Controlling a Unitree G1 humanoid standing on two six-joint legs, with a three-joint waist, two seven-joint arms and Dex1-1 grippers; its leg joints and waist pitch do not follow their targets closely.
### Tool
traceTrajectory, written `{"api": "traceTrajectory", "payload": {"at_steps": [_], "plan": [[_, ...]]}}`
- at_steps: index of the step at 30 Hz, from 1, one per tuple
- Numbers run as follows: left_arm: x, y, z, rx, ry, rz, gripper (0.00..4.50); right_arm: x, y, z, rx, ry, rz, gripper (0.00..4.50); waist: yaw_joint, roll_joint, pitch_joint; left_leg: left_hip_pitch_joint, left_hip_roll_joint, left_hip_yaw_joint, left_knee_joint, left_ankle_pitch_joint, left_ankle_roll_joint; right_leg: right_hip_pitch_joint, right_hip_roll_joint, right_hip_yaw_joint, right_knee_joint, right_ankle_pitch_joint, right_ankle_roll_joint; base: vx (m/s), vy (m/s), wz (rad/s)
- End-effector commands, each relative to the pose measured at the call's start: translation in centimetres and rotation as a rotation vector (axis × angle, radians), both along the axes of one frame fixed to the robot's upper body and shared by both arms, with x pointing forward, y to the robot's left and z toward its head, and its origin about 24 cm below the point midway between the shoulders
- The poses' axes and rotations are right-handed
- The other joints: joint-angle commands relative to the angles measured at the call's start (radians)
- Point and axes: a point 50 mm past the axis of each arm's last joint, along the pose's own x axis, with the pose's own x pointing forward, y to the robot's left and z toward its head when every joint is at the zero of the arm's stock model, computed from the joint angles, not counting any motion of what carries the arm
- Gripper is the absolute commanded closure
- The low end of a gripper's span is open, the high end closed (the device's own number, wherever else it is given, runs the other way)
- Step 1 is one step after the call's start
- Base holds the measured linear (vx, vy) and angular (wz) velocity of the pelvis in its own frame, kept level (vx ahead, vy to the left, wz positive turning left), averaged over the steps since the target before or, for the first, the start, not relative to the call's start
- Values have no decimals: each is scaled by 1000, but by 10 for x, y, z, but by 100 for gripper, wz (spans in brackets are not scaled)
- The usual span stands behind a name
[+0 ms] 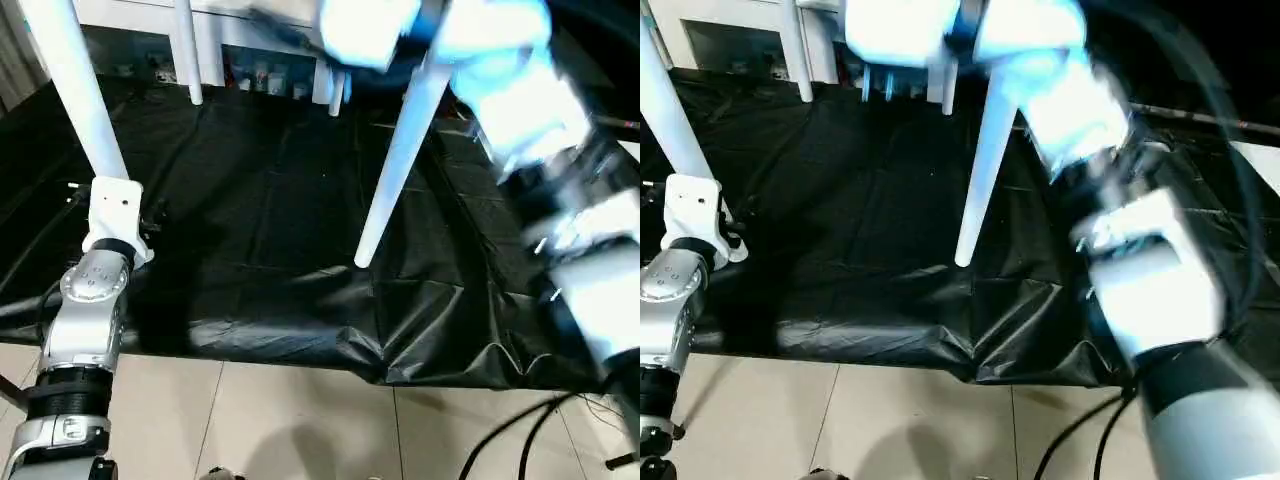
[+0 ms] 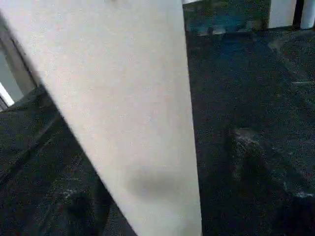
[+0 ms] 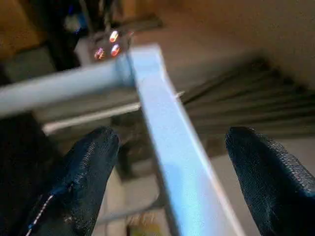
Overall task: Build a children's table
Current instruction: Flip table
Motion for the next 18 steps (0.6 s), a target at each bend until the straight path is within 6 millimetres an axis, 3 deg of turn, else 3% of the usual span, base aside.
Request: {"api": "traceTrajectory", "payload": {"at_steps": [1,4,5,6,7,9,10,13,14,15,16,17,18], "plan": [[-2,0,-1,5,-12,6,55,-9,-6,3,60,-33,45,69,2,38,-70,50,28,-10,-70,-303,-24,30,-35,29,-63,9,-224,0,0,0],[-10,10,3,73,-76,43,22,-21,-12,-23,139,87,126,69,6,40,-66,52,29,-12,-77,-334,-25,30,-34,30,-71,-13,-197,0,0,0],[-10,10,3,73,-76,43,13,-21,-12,-23,139,87,126,69,10,39,-70,56,31,-14,-78,-342,-30,30,-35,29,-70,-21,-188,0,0,0],[-12,12,5,62,-103,51,13,-23,-13,-30,156,128,136,69,10,37,-71,55,31,-14,-79,-345,-33,28,-35,29,-69,-27,-190,0,0,0],[-17,15,6,27,-140,53,13,-24,-18,-50,178,220,129,69,14,37,-71,53,29,-14,-79,-335,-35,31,-35,29,-70,-30,-192,0,0,0],[-20,16,6,19,-150,48,13,-25,-20,-59,188,258,123,69,18,39,-65,54,32,-14,-84,-365,-48,26,-36,30,-75,-67,-185,0,0,0],[-24,19,6,9,-176,47,13,-24,-23,-73,201,313,99,69,21,52,-67,57,30,-16,-84,-392,-62,22,-37,29,-74,-94,-182,0,0,0],[-35,21,3,4,-202,11,13,-26,-30,-99,273,456,62,69,19,51,-65,54,29,-18,-89,-421,-74,22,-35,30,-83,-122,-169,0,0,0],[-46,22,-3,1,-198,-26,13,-29,-35,-121,310,575,27,69,21,63,-64,54,29,-20,-91,-435,-78,22,-37,30,-85,-127,-167,0,0,0],[-50,23,-4,0,-196,-37,13,-30,-37,-128,317,610,17,69,21,58,-64,50,29,-20,-91,-426,-75,24,-38,31,-85,-119,-168,0,0,0],[-62,24,-7,-9,-213,-63,13,-36,-40,-153,288,714,-12,69,23,68,-60,51,29,-21,-95,-451,-75,21,-37,31,-87,-145,-165,0,0,0],[-63,24,-7,-17,-215,-66,13,-37,-41,-155,285,723,-15,69,26,64,-61,53,31,-21,-96,-458,-75,22,-39,31,-91,-152,-161,0,0,0],[-75,22,-8,-82,-236,-96,13,-46,-43,-177,287,829,-44,69,24,63,-61,52,30,-21,-97,-472,-77,20,-36,31,-90,-171,-164,0,0,0]]}}
